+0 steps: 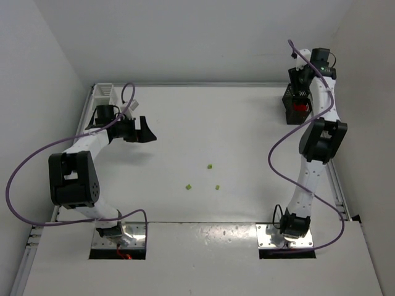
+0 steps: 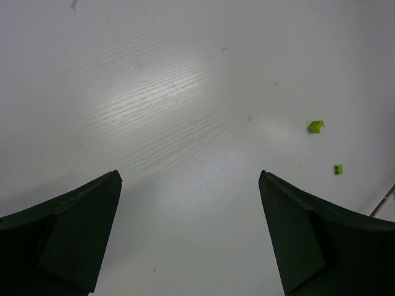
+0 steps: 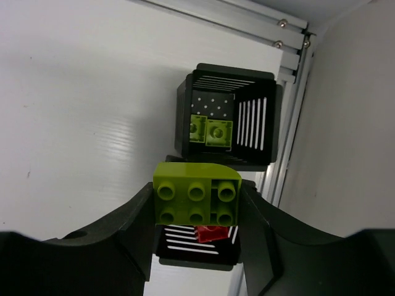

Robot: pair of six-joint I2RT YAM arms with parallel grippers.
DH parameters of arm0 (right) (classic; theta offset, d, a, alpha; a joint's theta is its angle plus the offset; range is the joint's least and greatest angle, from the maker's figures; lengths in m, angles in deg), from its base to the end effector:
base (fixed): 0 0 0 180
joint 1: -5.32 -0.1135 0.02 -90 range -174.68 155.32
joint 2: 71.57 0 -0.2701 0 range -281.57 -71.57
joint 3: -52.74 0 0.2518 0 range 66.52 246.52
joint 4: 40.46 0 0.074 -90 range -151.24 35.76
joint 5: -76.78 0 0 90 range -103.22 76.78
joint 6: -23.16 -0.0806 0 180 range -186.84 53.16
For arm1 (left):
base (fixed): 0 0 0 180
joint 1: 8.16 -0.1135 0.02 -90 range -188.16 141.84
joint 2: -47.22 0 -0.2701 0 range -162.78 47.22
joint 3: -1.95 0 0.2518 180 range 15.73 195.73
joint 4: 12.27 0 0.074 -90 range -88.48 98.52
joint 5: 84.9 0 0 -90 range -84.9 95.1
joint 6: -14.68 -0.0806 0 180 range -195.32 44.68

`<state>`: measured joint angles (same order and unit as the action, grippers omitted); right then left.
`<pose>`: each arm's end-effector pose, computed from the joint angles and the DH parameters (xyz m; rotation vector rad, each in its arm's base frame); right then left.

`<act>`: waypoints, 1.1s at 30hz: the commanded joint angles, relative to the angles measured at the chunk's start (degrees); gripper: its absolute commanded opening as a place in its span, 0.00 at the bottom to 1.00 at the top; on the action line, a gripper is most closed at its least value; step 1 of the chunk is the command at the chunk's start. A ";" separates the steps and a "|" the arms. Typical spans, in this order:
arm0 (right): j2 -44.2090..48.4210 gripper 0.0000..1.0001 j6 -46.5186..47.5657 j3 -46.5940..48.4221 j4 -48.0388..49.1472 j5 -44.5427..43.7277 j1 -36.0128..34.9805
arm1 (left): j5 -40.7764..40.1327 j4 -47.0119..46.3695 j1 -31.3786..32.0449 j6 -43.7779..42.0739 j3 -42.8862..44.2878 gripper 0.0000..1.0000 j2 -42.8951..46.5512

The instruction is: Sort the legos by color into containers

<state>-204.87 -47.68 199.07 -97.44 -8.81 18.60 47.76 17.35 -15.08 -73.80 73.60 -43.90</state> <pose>0.5481 -0.1230 0.2597 -0.1584 2.3376 -0.1915 0.3540 -0.0121 0.1989 0.1627 2.2885 -0.8457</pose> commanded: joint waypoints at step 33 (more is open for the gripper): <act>-7.43 0.63 -7.29 7.46 11.31 -6.09 1.14 | 0.94 -0.98 -0.82 -1.08 1.64 1.00 -3.28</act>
<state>-213.67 -52.84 203.99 -86.73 -16.99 19.45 47.74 17.44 -15.08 -74.37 73.62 -46.71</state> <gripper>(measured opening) 0.627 0.995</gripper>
